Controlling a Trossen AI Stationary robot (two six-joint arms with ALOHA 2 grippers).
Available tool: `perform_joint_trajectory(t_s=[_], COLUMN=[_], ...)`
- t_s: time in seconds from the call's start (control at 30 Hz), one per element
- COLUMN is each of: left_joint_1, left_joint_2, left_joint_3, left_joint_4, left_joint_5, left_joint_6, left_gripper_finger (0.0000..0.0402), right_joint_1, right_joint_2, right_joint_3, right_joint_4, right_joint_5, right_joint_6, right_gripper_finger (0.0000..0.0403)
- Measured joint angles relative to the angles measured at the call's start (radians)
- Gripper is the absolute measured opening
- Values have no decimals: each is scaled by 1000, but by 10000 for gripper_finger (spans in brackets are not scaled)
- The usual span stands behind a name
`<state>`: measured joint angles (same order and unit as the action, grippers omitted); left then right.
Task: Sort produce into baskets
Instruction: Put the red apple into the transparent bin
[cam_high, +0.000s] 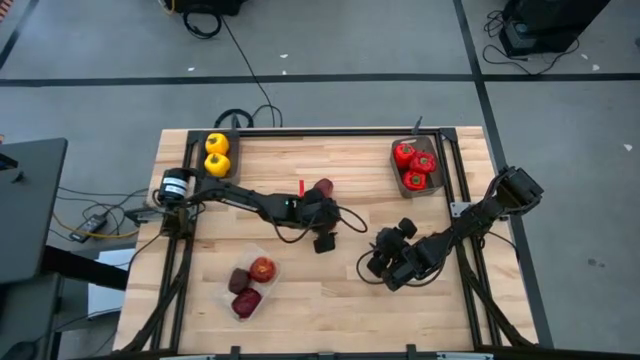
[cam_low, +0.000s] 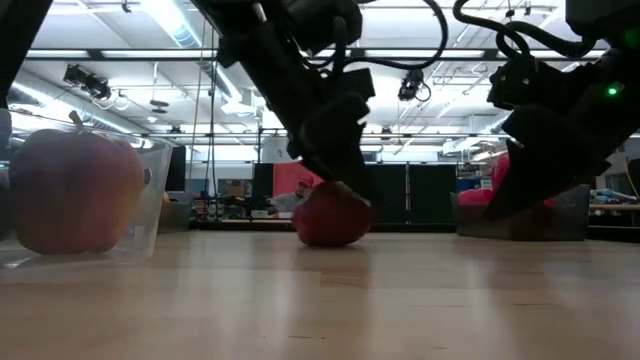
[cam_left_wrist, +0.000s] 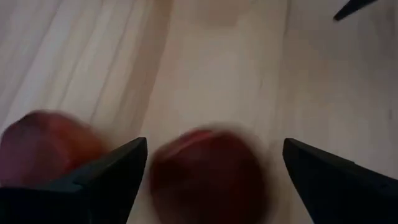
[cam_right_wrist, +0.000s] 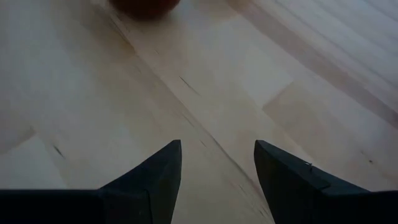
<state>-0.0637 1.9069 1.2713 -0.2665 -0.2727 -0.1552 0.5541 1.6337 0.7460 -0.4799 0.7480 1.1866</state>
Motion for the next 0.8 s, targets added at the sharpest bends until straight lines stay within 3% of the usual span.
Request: perform_joint_trajectory(t_s=[0.1,0.43,0.6,0.8], left_joint_1=[6,25,24,55], left_joint_2=[7,15,15,13], left_joint_3=[0,0,19,123], left_joint_4=[4,-25,-25,-127], left_joint_5=[44,67,66,16], left_joint_6=[16,-35,14,77], left_gripper_finger=[360,227,223,252], right_joint_1=[0,29,41,42], right_joint_2=[0,0,0,0], right_joint_3=[0,0,0,0], right_joint_4=[-4,-12,-16,-15], right_joint_5=[3,9,15,9], right_joint_6=[1,87,98,120], right_gripper_finger=[213,211,211,211])
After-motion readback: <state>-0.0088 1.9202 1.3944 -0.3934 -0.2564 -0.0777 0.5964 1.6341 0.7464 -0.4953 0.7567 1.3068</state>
